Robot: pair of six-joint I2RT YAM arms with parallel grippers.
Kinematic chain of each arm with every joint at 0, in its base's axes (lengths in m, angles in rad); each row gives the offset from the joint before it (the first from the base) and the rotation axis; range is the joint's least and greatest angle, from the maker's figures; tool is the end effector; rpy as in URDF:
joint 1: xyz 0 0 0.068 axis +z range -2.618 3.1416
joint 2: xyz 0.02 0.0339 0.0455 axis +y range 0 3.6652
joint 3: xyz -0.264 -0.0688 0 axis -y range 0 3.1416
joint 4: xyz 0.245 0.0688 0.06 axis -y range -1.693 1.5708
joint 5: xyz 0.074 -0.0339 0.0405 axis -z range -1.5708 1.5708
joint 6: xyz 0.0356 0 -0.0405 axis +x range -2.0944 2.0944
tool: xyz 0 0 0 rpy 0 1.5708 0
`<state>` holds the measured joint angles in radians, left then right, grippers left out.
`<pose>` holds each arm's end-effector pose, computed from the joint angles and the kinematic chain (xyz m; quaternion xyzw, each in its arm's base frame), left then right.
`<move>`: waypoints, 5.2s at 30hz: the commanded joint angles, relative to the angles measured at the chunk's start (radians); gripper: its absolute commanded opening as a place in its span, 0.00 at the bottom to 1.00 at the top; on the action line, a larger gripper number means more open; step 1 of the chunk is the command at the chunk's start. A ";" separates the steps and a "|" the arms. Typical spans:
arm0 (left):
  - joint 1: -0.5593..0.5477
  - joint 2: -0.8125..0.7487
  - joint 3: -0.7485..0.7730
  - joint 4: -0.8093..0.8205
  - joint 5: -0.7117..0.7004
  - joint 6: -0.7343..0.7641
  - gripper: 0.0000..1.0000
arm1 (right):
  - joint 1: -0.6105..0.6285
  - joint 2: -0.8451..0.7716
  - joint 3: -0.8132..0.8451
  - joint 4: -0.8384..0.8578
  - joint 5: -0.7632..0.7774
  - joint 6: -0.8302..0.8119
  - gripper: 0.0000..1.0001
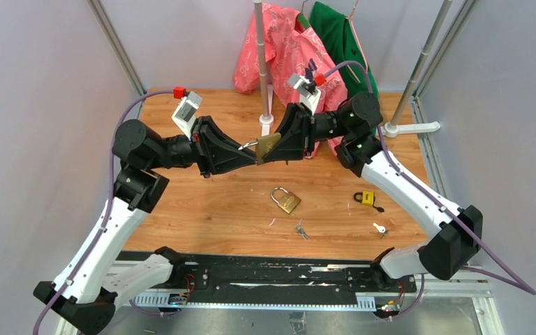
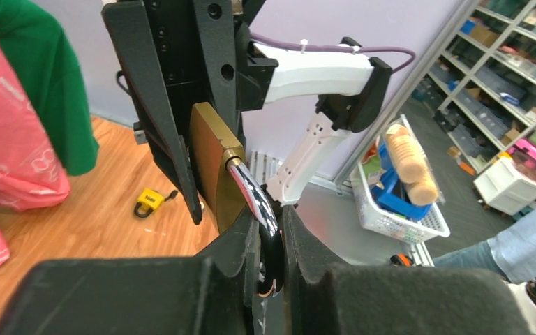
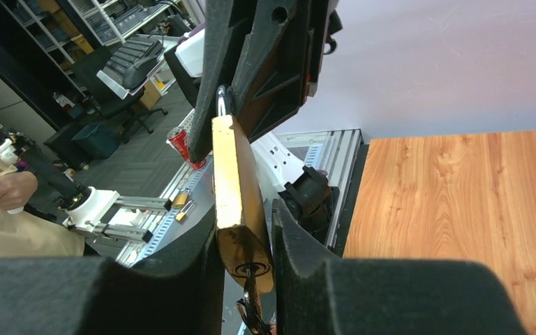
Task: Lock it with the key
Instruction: Lock the lock, then place the lock at the center of the board, then place the key at the center of the board, then reset both arms
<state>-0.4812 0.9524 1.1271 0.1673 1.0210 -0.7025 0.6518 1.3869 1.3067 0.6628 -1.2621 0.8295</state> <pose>0.1500 -0.1125 0.4613 0.3413 0.5440 -0.6315 0.4345 0.2112 0.2038 0.4599 -0.4834 0.4275 0.6861 0.3358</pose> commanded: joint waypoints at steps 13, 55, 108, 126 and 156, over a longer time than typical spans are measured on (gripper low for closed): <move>0.113 0.108 0.162 -0.674 0.076 0.452 0.00 | 0.014 -0.138 -0.105 -0.425 0.272 -0.191 0.69; 0.167 0.126 0.239 -0.815 0.165 0.548 0.00 | -0.024 -0.166 -0.342 -0.297 0.209 -0.243 0.00; 0.478 0.730 -0.071 -0.826 -0.428 0.513 0.15 | 0.219 0.404 -0.336 -0.311 0.536 -0.172 0.00; 0.478 0.538 0.027 -0.930 -0.746 0.477 0.74 | 0.307 0.601 -0.098 -0.582 0.651 -0.352 0.15; 0.406 0.161 0.390 -1.021 -0.872 0.477 1.00 | 0.298 -0.007 0.442 -1.456 2.141 -0.721 1.00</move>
<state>-0.0738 1.1412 1.4631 -0.8387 0.1757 -0.2237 0.9791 1.4532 1.7115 -0.6777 0.5438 0.1585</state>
